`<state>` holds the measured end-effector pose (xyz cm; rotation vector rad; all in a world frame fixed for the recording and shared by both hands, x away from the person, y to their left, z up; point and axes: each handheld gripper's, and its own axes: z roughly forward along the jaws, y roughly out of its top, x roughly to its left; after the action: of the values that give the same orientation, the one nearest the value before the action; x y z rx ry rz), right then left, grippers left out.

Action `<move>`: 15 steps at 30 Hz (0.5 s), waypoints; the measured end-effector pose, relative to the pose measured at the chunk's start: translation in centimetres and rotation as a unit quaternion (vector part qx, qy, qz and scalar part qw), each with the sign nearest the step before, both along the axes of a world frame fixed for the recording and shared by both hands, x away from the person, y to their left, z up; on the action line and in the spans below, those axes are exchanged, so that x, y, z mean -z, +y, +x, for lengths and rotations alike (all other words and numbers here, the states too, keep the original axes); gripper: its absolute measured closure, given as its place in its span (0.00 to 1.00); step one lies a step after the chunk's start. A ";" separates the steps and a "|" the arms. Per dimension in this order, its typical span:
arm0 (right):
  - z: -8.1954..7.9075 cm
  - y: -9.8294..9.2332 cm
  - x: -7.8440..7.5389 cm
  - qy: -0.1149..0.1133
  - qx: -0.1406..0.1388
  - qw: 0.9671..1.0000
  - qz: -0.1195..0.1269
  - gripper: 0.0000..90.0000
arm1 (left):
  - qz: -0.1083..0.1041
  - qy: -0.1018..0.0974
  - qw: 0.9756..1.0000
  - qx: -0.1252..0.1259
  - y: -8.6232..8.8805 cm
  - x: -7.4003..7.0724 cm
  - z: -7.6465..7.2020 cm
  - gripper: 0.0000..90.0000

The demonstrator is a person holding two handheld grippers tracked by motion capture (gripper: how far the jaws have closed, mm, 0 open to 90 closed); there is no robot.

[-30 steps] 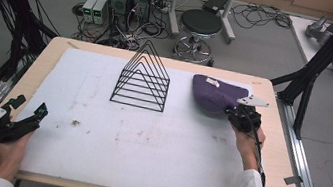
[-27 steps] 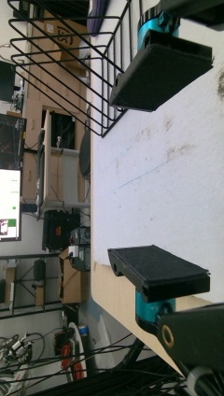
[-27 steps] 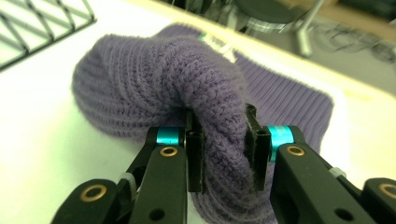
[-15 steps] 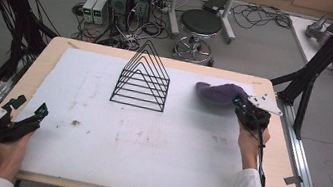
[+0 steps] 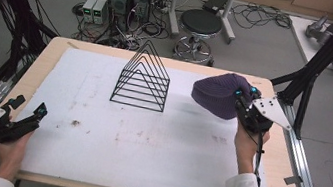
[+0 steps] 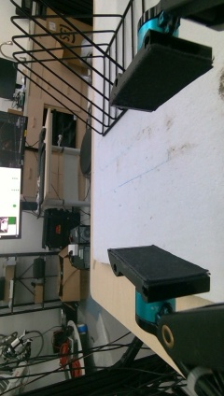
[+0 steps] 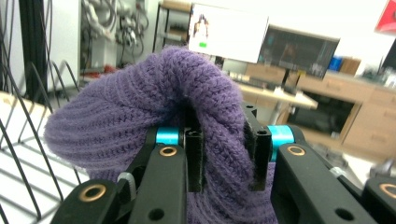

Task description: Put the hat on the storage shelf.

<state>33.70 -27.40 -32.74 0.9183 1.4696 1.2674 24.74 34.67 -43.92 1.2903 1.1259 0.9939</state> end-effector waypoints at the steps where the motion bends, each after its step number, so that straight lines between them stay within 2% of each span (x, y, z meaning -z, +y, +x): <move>1: 0.0 0.0 0.0 0.000 0.000 1.000 0.000 0.83 | -0.001 0.000 1.000 0.000 0.0 0.0 0.0 0.25; 4: -0.8 1.2 -1.3 -0.035 0.000 0.999 0.000 0.83 | -0.001 -0.001 1.000 0.000 -0.1 0.0 0.0 0.25; 11: -1.6 2.5 -2.5 -0.062 -0.001 0.998 0.014 0.82 | -0.004 -0.002 1.000 0.000 0.1 -0.1 -0.1 0.25; 15: -2.3 3.0 -3.1 -0.072 -0.005 0.997 0.026 0.82 | 0.005 -0.005 1.000 -0.004 0.1 -0.1 -0.1 0.26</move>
<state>31.43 -24.42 -29.59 0.8365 1.3351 1.3552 24.63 34.78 -43.78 1.2873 1.1206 1.0130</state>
